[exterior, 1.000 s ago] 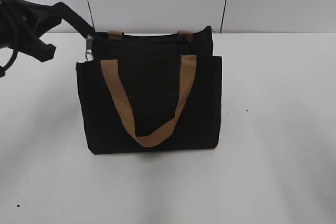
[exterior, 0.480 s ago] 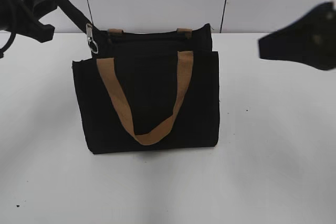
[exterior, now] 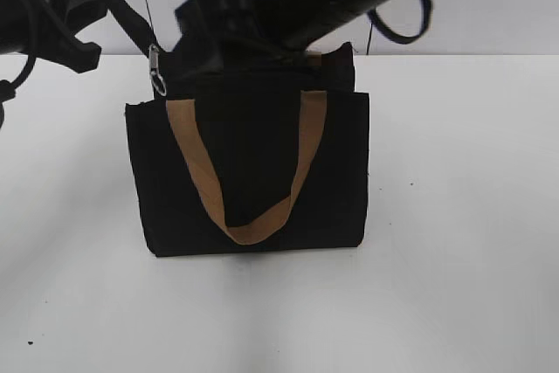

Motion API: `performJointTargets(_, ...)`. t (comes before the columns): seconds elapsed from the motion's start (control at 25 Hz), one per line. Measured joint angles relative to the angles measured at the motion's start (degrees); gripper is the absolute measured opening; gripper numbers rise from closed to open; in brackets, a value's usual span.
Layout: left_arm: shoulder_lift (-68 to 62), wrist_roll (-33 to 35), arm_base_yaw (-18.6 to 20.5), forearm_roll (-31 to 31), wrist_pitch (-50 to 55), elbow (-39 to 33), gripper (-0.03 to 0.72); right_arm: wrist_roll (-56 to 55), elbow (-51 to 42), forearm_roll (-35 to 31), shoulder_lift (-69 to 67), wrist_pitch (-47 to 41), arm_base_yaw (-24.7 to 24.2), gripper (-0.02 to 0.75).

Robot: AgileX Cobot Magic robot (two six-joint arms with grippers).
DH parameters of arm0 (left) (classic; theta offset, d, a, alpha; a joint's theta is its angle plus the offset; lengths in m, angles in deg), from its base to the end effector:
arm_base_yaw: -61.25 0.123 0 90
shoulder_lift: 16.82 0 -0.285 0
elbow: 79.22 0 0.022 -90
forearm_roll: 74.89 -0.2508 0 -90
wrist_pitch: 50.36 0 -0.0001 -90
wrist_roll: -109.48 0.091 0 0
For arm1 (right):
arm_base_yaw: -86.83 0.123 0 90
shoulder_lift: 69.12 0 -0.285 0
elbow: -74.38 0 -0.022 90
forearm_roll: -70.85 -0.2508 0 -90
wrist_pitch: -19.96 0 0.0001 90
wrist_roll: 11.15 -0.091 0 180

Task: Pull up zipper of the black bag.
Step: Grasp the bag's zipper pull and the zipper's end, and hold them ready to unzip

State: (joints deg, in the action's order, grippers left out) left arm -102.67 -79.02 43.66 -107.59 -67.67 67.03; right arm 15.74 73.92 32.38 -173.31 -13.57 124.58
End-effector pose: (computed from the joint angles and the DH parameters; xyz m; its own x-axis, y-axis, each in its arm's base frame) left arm 0.2769 -0.1031 0.2793 -0.0512 0.4209 -0.9057 0.5067 0.7924 0.3396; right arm 0.2824 0.2583 0.2998 -0.6159 -0.3398 -0.7108 -0.7103 0.6298 0.3144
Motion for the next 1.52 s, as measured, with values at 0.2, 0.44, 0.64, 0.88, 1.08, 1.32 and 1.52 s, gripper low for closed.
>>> performJointTargets(0.2, 0.0, -0.04, 0.0, 0.05, 0.0, 0.0, 0.039, 0.27, 7.9, -0.1, -7.95, -0.84, 1.31, 0.31)
performJointTargets(0.44, 0.0, -0.04, 0.0, 0.05, 0.0, 0.0, 0.039, -0.06, 11.96, -0.1, -12.89, -1.51, 1.57, 0.285)
performJointTargets(0.64, 0.0, -0.04, 0.0, 0.05, 0.0, 0.0, 0.039, -0.6, 12.26, -0.1, -15.25, 0.48, 1.57, 0.246)
performJointTargets(0.88, 0.0, -0.04, 0.0, 0.05, 0.11, 0.0, 0.039, -4.94, 12.44, -0.1, -17.28, 5.94, 1.57, 0.225)
performJointTargets(1.08, 0.0, -0.04, 0.0, 0.05, 0.24, 0.0, 0.039, -6.4, 12.44, 0.0, -17.74, 6.87, 1.57, 0.016)
performJointTargets(1.32, 0.0, -0.04, 0.0, 0.05, 1.77, 0.0, 0.039, -6.6, 12.44, 0.06, -17.18, 4.17, 1.57, -0.01)
performJointTargets(1.52, 0.0, -0.04, 0.0, 1.01, 3.62, 0.0, 0.039, -6.6, 12.44, 0.34, -13.21, 0.1, 1.57, -0.011)
